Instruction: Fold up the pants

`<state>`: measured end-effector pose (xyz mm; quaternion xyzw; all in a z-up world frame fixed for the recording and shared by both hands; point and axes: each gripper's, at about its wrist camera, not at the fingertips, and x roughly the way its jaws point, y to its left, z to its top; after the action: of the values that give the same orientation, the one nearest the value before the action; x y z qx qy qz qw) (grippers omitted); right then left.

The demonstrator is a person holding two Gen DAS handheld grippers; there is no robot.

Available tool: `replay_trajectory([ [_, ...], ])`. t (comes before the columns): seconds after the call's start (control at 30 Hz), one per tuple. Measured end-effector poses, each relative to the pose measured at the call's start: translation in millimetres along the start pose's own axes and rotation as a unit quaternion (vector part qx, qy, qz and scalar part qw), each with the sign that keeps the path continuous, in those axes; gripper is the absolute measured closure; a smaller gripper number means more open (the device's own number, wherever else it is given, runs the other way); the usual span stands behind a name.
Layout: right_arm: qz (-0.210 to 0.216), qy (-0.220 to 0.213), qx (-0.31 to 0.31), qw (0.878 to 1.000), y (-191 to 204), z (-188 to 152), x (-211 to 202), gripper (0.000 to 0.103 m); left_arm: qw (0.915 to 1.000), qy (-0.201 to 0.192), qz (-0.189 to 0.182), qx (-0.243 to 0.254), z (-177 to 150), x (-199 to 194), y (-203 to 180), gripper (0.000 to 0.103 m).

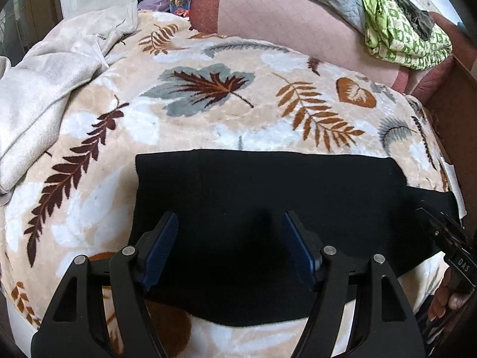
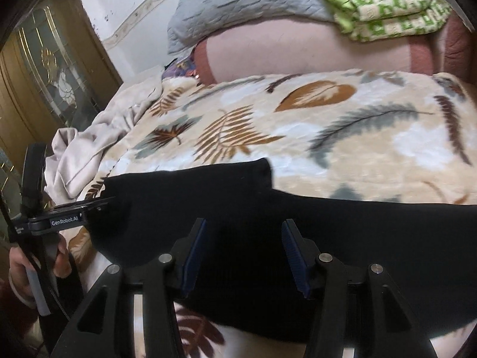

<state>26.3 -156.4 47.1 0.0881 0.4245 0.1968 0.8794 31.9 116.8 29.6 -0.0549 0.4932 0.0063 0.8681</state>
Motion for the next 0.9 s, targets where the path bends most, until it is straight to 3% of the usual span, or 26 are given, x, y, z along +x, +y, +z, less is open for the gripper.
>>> replay_trajectory([
  [0.13, -0.016, 0.023, 0.006, 1.000, 1, 3, 34, 0.049, 0.9999, 0.003, 0.012, 0.007, 0, 13, 1, 0.029],
  [0.23, -0.020, 0.012, 0.008, 1.000, -1, 7, 38, 0.049, 0.9999, -0.001, 0.011, 0.012, 1, 17, 0, 0.024],
  [0.43, -0.020, 0.013, 0.002, 1.000, 0, 8, 15, 0.049, 1.0000, 0.001, -0.002, 0.001, 2, 6, 1, 0.024],
  [0.63, -0.038, 0.012, -0.006, 0.999, -1, -13, -10, 0.045, 0.9998, -0.005, -0.017, -0.012, -7, -7, 0, 0.024],
  [0.77, -0.046, 0.032, 0.001, 0.998, -9, -32, -1, 0.044, 0.9999, -0.010, 0.006, 0.001, -21, 1, -7, 0.023],
  [0.9, -0.054, 0.022, -0.007, 0.998, -7, -35, -4, 0.045, 0.9993, -0.015, 0.025, 0.025, -22, 0, -16, 0.022],
])
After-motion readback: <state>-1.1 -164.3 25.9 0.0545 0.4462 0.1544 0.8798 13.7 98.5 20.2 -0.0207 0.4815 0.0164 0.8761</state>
